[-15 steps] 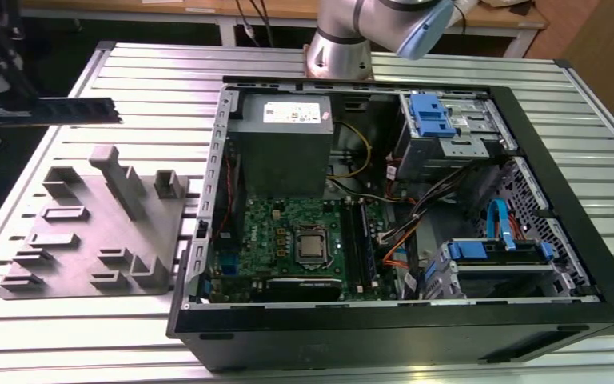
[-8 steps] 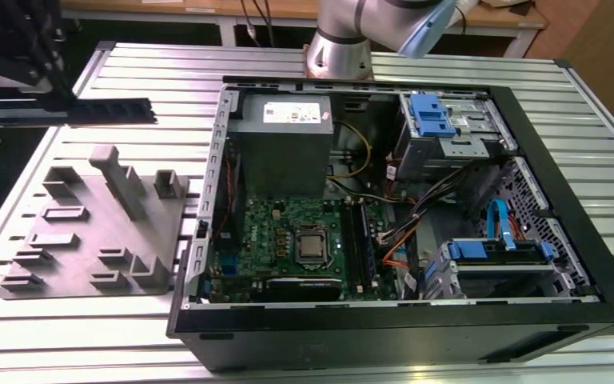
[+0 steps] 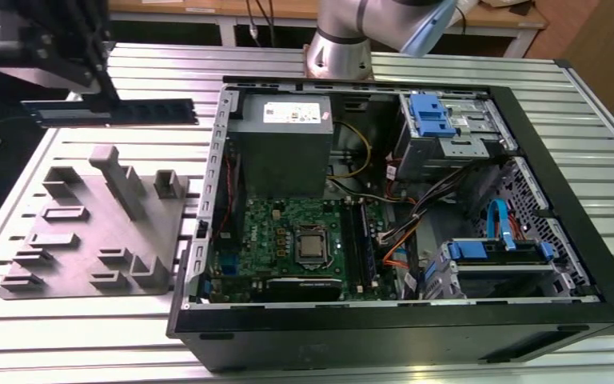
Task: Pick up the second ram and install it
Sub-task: 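Pick up the second ram and move it above second insertion slot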
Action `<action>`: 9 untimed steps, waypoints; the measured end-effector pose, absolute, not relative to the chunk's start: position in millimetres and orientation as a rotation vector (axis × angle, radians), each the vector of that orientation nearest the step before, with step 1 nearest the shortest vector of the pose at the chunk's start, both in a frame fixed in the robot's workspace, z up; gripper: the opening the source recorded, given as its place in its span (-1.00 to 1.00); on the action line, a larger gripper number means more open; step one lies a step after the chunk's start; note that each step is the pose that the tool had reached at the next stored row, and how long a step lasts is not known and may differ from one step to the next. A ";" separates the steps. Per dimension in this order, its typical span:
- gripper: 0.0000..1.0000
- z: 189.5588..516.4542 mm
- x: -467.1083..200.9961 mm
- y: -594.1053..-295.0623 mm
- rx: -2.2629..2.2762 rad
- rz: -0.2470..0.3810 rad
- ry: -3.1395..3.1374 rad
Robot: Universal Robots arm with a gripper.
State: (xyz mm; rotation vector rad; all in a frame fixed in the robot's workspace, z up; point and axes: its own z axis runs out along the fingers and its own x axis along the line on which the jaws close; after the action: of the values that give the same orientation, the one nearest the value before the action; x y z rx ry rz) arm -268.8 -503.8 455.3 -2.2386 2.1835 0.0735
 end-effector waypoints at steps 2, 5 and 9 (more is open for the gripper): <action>-0.83 455.3 -259.8 -503.8 -2.239 0.074 2.183; -0.83 455.2 -245.9 -503.8 -2.239 0.074 2.184; -0.83 455.1 -228.4 -503.8 -2.239 0.074 2.184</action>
State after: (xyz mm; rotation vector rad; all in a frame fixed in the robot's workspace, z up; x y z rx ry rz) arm -228.4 -503.8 455.1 -2.2387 2.1837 0.0740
